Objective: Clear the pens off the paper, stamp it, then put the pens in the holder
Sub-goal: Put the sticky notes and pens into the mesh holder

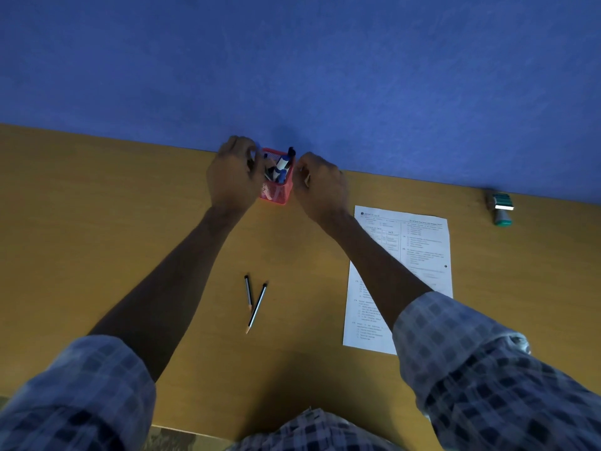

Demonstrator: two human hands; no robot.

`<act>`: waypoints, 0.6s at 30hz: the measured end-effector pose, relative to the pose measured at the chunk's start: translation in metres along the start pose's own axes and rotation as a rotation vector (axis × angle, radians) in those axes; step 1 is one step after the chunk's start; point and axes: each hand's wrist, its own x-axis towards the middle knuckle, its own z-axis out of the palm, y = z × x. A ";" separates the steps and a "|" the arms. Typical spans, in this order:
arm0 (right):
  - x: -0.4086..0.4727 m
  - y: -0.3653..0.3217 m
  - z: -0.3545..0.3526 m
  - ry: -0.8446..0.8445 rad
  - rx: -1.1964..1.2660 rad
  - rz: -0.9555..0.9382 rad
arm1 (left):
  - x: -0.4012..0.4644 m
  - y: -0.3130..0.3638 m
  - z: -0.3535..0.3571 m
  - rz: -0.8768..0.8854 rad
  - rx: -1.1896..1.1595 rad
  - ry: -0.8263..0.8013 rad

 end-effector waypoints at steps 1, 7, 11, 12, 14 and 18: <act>-0.010 0.001 0.003 -0.034 0.002 -0.003 | -0.007 -0.003 -0.003 -0.022 -0.012 -0.013; -0.069 0.003 0.026 -0.348 -0.036 0.075 | -0.061 -0.016 -0.009 -0.207 0.107 -0.337; -0.103 -0.006 0.038 -0.535 -0.017 0.158 | -0.103 -0.023 -0.015 -0.422 0.179 -0.579; -0.110 -0.008 0.040 -0.562 -0.014 0.150 | -0.114 -0.024 -0.018 -0.451 0.173 -0.604; -0.122 -0.011 0.043 -0.615 -0.009 0.067 | -0.134 -0.027 -0.025 -0.442 0.132 -0.641; -0.139 -0.016 0.046 -0.721 -0.025 -0.154 | -0.163 -0.031 -0.041 -0.270 0.041 -0.681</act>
